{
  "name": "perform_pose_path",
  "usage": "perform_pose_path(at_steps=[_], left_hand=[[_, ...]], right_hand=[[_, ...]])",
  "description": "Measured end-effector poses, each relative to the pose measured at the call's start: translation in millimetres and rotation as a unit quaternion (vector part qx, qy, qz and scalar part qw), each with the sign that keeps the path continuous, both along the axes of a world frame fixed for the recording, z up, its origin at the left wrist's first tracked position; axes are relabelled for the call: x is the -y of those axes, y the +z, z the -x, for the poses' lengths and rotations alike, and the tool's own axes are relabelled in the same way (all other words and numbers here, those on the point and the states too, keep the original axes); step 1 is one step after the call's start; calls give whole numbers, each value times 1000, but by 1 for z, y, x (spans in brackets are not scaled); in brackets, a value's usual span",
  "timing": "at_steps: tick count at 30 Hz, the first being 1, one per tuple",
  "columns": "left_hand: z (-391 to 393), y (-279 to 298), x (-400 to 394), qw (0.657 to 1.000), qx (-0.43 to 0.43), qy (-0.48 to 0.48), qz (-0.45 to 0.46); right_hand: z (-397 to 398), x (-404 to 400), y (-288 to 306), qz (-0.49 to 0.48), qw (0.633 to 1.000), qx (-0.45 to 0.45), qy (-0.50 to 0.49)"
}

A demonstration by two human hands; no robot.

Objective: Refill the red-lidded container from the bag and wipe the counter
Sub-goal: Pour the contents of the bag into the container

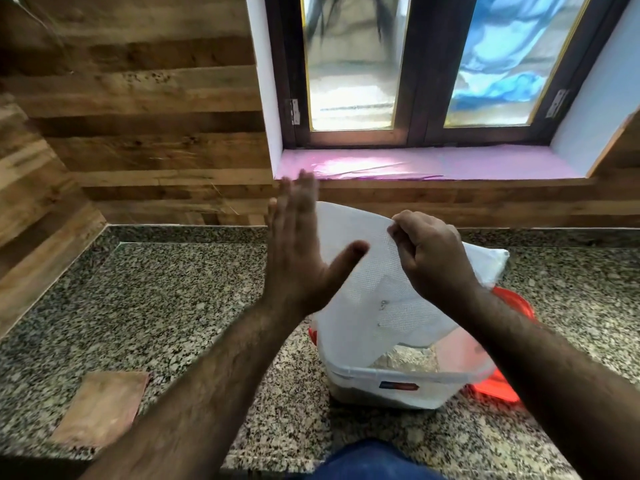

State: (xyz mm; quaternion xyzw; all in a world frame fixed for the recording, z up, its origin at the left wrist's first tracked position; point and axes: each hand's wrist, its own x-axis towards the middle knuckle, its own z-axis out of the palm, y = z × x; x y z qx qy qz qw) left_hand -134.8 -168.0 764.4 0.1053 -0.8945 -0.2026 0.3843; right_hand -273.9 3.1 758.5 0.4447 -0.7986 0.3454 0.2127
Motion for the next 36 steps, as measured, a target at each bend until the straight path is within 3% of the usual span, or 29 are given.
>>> perform_pose_path(at_steps=[3, 6, 9, 13, 17, 20, 22, 27, 33, 36], left_hand=[[18, 13, 15, 977, -6, 22, 214], [35, 20, 28, 958, -34, 5, 283], [39, 24, 34, 943, -49, -16, 328], [40, 31, 40, 948, -66, -21, 312], [43, 30, 42, 954, -49, -9, 296], [46, 30, 42, 958, -31, -2, 285], [48, 30, 39, 961, -13, 3, 275], [58, 26, 23, 966, 6, 1, 258], [74, 12, -13, 969, 25, -46, 241], [85, 9, -40, 959, 62, -69, 269]], right_hand=[[2, 0, 6, -9, 998, -10, 62], [3, -3, 16, -16, 991, 3, 130], [14, -19, 25, -12, 992, 19, 123], [43, -65, 21, 33, 998, 11, -48], [56, -114, -23, 174, 952, 169, -189], [48, -120, -54, 192, 914, 318, -162], [41, -115, -68, 203, 900, 366, -121], [36, -98, -77, 312, 852, 397, -140], [40, -75, -82, 377, 794, 462, -120], [38, -70, -76, 374, 788, 471, -131]])
